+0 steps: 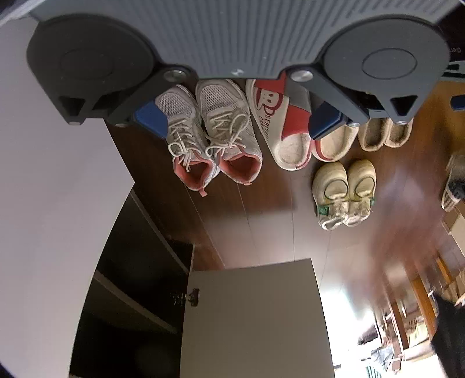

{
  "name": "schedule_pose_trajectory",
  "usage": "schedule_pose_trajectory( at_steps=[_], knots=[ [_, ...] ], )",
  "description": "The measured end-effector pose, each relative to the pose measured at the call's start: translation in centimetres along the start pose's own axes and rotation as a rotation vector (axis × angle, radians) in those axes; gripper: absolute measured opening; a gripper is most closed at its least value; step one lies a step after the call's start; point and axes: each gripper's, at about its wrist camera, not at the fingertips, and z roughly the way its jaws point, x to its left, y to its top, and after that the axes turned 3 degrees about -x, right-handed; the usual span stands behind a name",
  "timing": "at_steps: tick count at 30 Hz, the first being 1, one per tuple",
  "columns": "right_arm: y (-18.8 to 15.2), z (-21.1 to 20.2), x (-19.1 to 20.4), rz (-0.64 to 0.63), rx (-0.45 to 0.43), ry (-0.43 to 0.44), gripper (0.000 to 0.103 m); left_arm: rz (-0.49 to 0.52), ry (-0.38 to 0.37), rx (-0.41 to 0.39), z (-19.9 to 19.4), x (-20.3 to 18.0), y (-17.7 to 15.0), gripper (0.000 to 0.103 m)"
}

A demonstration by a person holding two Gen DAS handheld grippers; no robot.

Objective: Organize scattered shoes

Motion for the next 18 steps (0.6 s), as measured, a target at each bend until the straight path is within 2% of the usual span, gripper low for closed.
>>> schedule_pose_trajectory(
  at_steps=[2,4,7,11,14,16,17,18],
  knots=[
    [0.7,0.4,-0.8,-0.053,0.039,0.034,0.102,0.021,0.006,-0.004,0.3,0.1,0.6,0.09],
    [1.3,0.4,-1.8,-0.072,0.039,0.036,0.102,0.024,0.023,-0.011,0.8,0.1,1.3,0.09],
    [4.0,0.5,-5.3,-0.083,-0.003,0.014,0.102,0.023,0.024,-0.007,2.4,-0.6,2.7,0.09],
    [5.9,1.8,-7.3,-0.067,-0.035,0.041,0.102,0.048,0.005,0.002,5.0,-2.8,4.6,0.09],
    [6.5,5.0,-7.7,-0.062,0.0,0.115,0.097,0.061,-0.018,0.028,7.9,-4.6,5.7,0.09],
    [6.6,8.5,-7.5,-0.074,0.072,0.13,0.093,0.065,-0.035,0.059,9.8,-5.3,6.0,0.09],
    [6.3,11.5,-7.5,-0.06,0.126,0.133,0.092,0.068,-0.039,0.069,10.6,-5.3,6.0,0.09],
    [6.2,12.6,-7.5,-0.046,0.144,0.132,0.092,0.071,-0.042,0.079,11.4,-5.3,5.9,0.09]
  ],
)
